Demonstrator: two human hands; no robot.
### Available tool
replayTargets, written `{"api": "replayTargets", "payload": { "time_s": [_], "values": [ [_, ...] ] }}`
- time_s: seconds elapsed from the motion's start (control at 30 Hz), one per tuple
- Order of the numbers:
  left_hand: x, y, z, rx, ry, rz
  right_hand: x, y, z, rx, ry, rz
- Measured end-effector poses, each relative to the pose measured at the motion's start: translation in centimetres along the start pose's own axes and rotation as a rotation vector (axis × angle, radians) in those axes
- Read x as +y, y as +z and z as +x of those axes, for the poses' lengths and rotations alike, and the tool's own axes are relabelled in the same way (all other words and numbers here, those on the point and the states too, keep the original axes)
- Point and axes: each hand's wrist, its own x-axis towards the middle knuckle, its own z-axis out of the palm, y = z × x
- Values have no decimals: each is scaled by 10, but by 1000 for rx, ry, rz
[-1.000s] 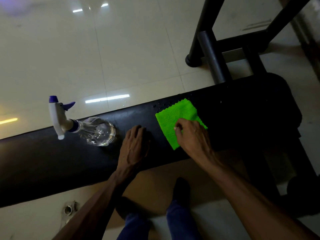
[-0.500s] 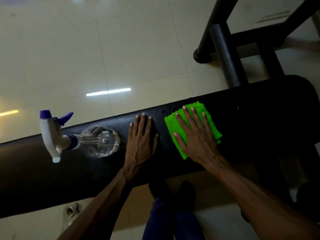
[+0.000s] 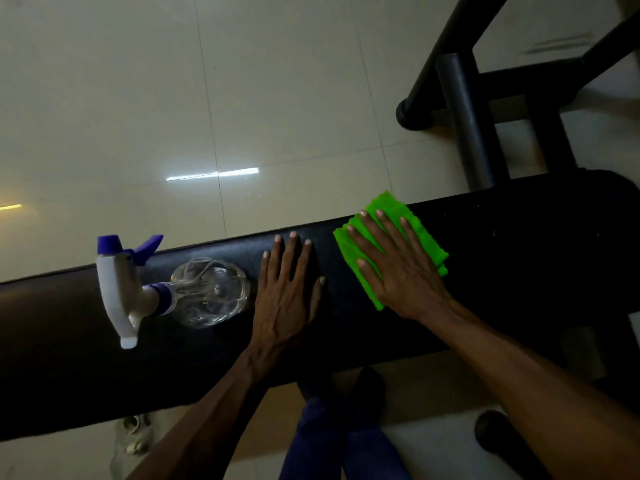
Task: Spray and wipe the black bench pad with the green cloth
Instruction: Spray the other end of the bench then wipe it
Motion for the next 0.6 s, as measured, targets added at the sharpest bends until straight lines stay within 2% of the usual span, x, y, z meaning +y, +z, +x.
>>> {"api": "replayTargets", "payload": {
  "time_s": [0.1,0.2,0.3,0.37,0.43,0.53,0.6],
  "values": [
    [1,0,0,3,3,-10,13,3,33,44,183,0],
    [0,3,-1,-11,0,-4,-20,10,73,49,320,58],
    [0,0,-2,-47,-1,0,-45,16,42,80,173,67],
    [0,-3,-3,-61,4,6,-41,12,4,50,50,17],
    [0,-6,-2,-78,0,10,-21,6,-23,2,9,-19],
    [1,-8,-4,-85,0,11,20,-1,-23,-15,86,-32],
    [0,-6,-6,-100,9,13,27,-4,1,13,216,14]
  ]
}}
